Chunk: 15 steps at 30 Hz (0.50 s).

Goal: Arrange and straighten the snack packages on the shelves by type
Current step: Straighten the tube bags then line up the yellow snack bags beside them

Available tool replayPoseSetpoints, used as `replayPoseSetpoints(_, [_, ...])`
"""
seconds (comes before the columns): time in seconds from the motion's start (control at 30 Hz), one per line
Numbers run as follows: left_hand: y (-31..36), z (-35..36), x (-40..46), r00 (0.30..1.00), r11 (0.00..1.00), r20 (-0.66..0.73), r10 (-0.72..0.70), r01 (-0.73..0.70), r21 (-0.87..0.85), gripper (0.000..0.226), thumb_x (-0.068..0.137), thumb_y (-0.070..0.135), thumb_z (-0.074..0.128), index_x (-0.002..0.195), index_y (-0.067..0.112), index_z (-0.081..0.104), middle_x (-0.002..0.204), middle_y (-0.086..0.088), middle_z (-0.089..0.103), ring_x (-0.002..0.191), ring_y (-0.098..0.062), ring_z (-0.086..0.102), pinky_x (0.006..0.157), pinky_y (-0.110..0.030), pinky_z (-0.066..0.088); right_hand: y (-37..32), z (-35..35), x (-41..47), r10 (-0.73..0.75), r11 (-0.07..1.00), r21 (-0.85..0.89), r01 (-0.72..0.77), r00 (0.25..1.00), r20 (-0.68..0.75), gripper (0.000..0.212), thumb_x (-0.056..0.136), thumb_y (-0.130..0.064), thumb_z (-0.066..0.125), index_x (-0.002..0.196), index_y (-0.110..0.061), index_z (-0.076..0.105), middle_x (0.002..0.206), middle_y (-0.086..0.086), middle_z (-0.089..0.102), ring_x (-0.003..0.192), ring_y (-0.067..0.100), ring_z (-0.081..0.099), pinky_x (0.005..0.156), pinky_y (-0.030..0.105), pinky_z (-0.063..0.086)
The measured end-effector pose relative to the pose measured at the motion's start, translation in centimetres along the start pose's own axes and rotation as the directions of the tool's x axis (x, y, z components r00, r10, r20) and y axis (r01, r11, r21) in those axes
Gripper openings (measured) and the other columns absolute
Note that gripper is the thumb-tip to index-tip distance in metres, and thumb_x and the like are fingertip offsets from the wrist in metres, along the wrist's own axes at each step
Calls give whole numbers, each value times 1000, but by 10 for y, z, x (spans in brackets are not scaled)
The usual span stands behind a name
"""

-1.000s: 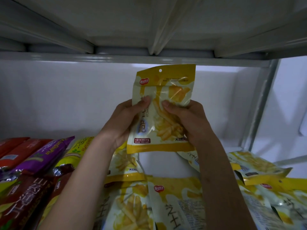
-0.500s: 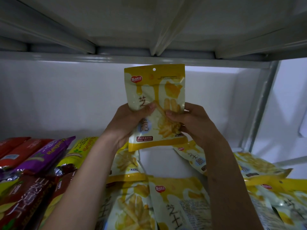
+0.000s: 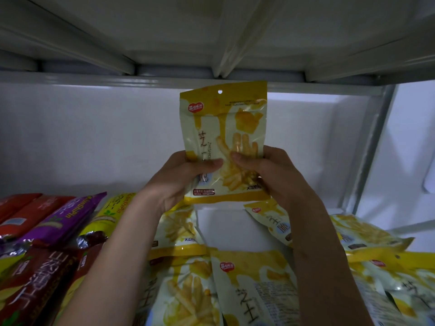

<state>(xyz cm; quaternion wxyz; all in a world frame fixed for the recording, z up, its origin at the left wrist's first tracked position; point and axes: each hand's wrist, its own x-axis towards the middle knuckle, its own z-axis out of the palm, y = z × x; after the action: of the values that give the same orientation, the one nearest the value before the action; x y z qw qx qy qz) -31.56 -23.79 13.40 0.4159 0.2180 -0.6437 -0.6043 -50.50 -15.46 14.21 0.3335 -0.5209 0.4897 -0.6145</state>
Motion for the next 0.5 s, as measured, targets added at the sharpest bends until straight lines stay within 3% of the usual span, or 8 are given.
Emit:
replayPoseSetpoints(0.1, [1,-1,0,999,1000,-31,-14,13,-28,59,69,24,86,123,3,70,119,-18,76,109,-33,75,95,-49,60,2,-1,2,17,998,62,-14,999,-42,35,82,-27,88,112,-10,79,105,10,81,99,30,79,99,52,59])
replayPoseSetpoints(0.2, [-2,-1,1,998,1000,-64,2,-2,9,52,65,20,86,112,4,72,112,-17,78,102,-32,77,88,-46,64,3,-1,4,37,997,76,-32,997,-63,37,81,-30,88,113,-14,79,106,8,81,99,30,79,99,52,58])
replayPoseSetpoints(0.37, [-6,-1,3,995,999,-90,46,-43,33,54,64,17,87,113,-1,72,113,-19,77,105,-36,76,95,-51,60,0,-1,1,64,997,50,-65,998,29,43,83,-37,86,120,-19,75,110,5,81,102,28,78,102,51,57])
replayPoseSetpoints(0.5, [-5,0,4,993,998,-105,61,-58,36,47,62,18,88,105,6,73,112,-17,78,101,-35,77,90,-47,61,3,-2,4,78,997,-19,-77,997,16,40,81,-27,89,118,-19,76,109,4,81,102,28,78,102,51,56])
